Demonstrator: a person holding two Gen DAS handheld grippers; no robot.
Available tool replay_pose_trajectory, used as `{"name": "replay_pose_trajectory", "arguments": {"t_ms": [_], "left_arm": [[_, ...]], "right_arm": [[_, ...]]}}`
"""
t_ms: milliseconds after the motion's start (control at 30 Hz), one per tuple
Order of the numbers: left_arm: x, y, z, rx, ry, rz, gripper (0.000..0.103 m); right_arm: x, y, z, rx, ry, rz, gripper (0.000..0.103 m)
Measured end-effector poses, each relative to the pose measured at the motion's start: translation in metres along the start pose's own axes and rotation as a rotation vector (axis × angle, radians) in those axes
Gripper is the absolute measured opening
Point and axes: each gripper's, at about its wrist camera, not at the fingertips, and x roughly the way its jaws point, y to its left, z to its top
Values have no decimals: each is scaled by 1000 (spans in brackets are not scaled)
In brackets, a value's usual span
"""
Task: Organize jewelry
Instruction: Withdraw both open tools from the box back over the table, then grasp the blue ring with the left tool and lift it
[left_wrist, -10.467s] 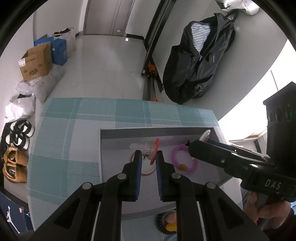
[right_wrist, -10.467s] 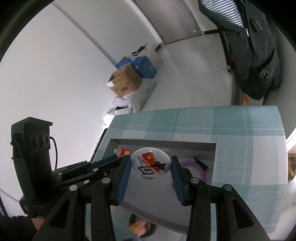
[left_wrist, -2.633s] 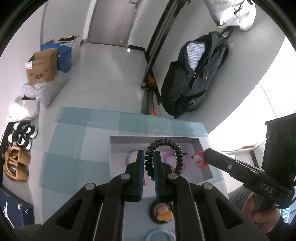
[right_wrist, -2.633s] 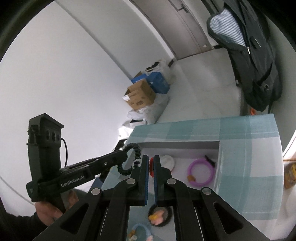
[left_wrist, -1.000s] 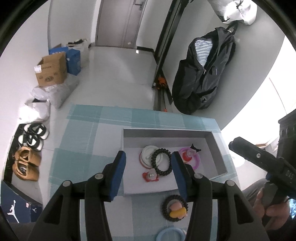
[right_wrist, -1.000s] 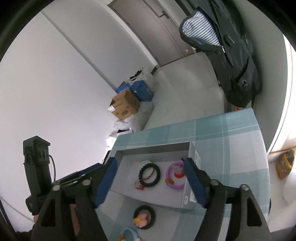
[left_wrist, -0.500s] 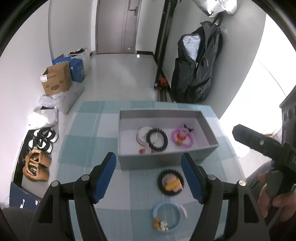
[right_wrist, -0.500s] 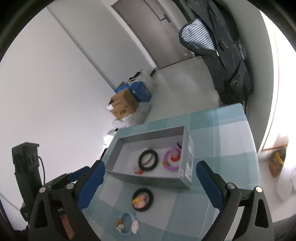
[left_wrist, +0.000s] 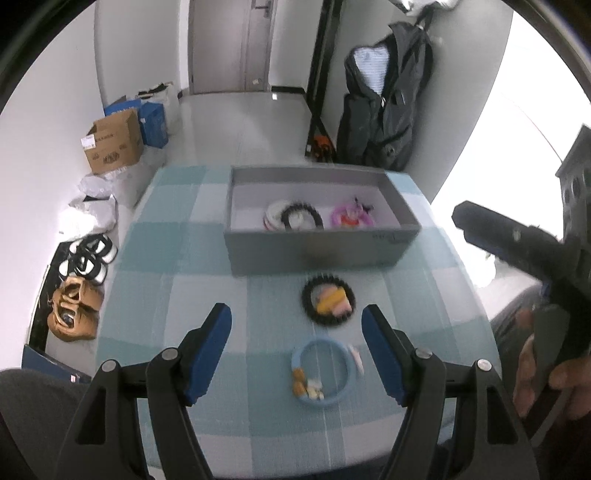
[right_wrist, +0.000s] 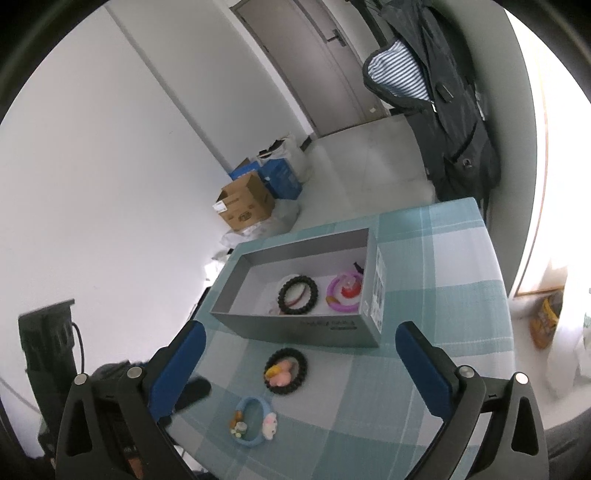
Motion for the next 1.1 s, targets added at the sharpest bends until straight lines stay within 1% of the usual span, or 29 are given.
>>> {"name": "replay_pose_trajectory", "arguments": {"t_ms": [133,233,367,433,567,667,700,833,933,1033,1100], "left_arm": [[7,-5,-13,17,48,-6,69],[11,-10,-19,23,80,-28,69],[16,-18,-20,53,107,-35,69],[21,-19,-19,60,127,-25,69],[38,-13,-22,28,187,-13,69],[45,-12,-20,33,197,13,69],[46,-13,-19,35,196,5,69],[50,-19,-18,75,201,23,69],[51,-22,-21,114,199,56,69],[50,-21,-22,113,196,43,68],[48,-20,-22,111,190,39,60]], "right_arm": [[-1,3,-3,-12,-2,-6,103],[-1,5,-5,-27,-3,-17,103],[1,5,-6,-31,6,-24,103],[1,5,-6,-35,10,-29,103],[3,5,-7,-40,18,-39,103],[5,5,-7,-40,28,-41,103],[6,5,-7,-39,32,-40,103],[8,5,-6,-44,38,-42,103],[9,5,-6,-41,39,-42,103],[8,3,-5,-34,36,-42,103],[9,2,-5,-28,36,-42,103]]}}
